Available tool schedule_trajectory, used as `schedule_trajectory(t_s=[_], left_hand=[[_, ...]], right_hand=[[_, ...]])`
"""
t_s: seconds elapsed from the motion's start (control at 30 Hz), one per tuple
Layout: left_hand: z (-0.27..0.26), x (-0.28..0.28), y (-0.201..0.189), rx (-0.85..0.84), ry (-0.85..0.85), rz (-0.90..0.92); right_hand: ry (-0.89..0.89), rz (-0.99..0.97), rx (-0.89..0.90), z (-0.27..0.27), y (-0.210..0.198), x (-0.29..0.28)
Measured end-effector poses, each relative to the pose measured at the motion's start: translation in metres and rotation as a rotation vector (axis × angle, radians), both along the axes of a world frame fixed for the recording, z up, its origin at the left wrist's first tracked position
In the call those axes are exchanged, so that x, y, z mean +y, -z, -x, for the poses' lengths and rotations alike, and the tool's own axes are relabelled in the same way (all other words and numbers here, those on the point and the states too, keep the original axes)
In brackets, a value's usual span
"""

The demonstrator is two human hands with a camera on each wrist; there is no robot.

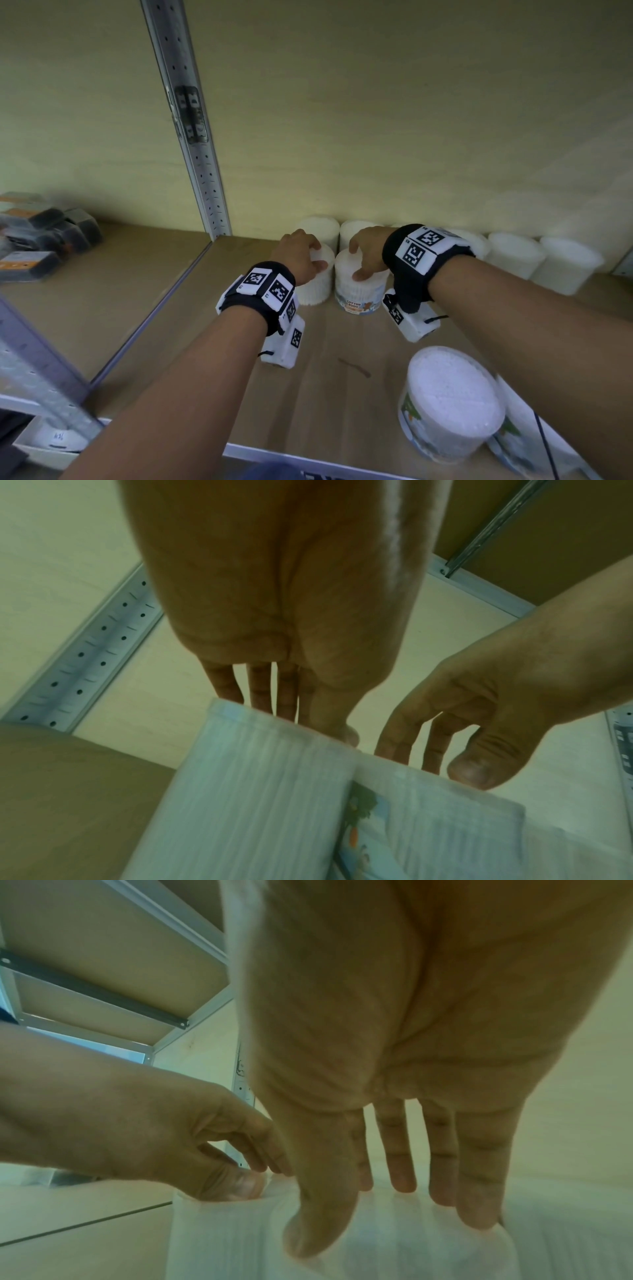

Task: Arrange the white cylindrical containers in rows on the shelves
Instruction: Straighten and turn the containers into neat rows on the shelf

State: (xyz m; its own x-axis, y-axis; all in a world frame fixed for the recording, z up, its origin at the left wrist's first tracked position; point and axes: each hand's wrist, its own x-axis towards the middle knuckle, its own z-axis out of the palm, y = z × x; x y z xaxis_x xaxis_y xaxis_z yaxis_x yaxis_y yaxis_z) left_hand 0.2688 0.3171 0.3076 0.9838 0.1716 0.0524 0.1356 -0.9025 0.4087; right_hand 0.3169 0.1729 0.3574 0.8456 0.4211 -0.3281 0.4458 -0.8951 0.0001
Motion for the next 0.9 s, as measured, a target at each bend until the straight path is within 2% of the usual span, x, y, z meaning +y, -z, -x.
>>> schedule_trajectory(t_s=[0.5, 0.67, 0.77, 0.9], left_hand=[[0.001, 0.001, -0.009, 0.077, 0.056, -0.033], [0.001, 0.001, -0.013, 0.121, 0.088, -0.026], [0.001, 0.004, -0.017, 0.150, 0.132, -0.024], [0.002, 0.009, -0.024, 0.209, 0.217, -0.062]], right_hand=[[-0.023, -0.113, -0.052, -0.007, 0.003, -0.004], [-0.008, -0.065, -0.029, -0.003, 0.005, 0.003], [-0.110, -0.013, -0.070, -0.009, 0.008, 0.004], [-0.090, 0.014, -0.080, -0.021, 0.014, 0.006]])
